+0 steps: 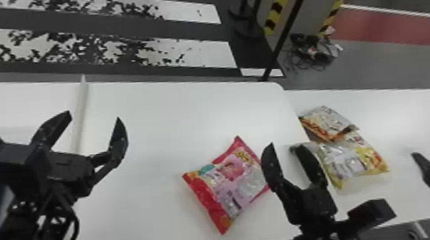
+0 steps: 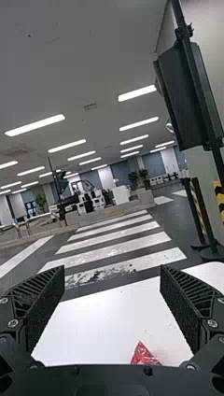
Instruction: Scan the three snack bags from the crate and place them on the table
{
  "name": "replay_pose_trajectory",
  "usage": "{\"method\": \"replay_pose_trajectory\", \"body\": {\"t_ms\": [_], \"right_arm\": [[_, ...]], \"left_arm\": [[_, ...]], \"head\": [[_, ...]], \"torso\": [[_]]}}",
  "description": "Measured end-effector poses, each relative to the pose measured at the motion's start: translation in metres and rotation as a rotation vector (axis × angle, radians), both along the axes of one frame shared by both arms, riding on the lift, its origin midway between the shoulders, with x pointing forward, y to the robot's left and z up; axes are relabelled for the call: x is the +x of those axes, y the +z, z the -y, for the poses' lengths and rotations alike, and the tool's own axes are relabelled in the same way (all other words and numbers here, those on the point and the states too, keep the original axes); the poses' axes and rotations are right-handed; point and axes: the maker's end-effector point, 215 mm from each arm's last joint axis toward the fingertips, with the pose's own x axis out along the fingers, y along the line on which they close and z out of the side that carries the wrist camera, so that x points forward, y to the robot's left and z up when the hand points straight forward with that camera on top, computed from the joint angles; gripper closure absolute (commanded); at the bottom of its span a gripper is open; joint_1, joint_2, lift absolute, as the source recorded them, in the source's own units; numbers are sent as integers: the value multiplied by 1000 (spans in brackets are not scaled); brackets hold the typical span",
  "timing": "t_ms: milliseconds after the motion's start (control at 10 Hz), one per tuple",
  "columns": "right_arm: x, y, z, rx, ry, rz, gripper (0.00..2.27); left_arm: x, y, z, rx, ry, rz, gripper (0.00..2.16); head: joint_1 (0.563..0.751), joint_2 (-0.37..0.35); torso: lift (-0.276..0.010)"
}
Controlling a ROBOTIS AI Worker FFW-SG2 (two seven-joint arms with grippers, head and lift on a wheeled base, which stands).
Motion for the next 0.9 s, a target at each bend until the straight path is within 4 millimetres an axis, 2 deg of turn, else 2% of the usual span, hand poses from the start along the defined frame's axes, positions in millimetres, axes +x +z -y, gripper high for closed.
{"method": "replay_pose_trajectory", "body": {"t_ms": [200,400,500,700,900], "right_arm": [[-4,-17,-53,4,86,-58,144],[-12,-31,-103,30,161,-104,363],[-18,-45,-126,42,202,-150,832],[-31,-77,-152,48,257,-247,2037],[-40,-109,-161,45,288,-348,2138]], "left_arm": [[-13,4,-21,-25,11,41,36],[-21,3,-34,-37,18,50,36],[-25,-2,-37,-38,18,44,36],[-27,-7,-37,-46,8,39,36],[-27,-6,-35,-55,-2,40,36]], "head": [[695,-134],[695,-59],[695,-10],[695,30],[695,45]], "torso": [[-62],[-62],[-62],[-62],[-62]]}}
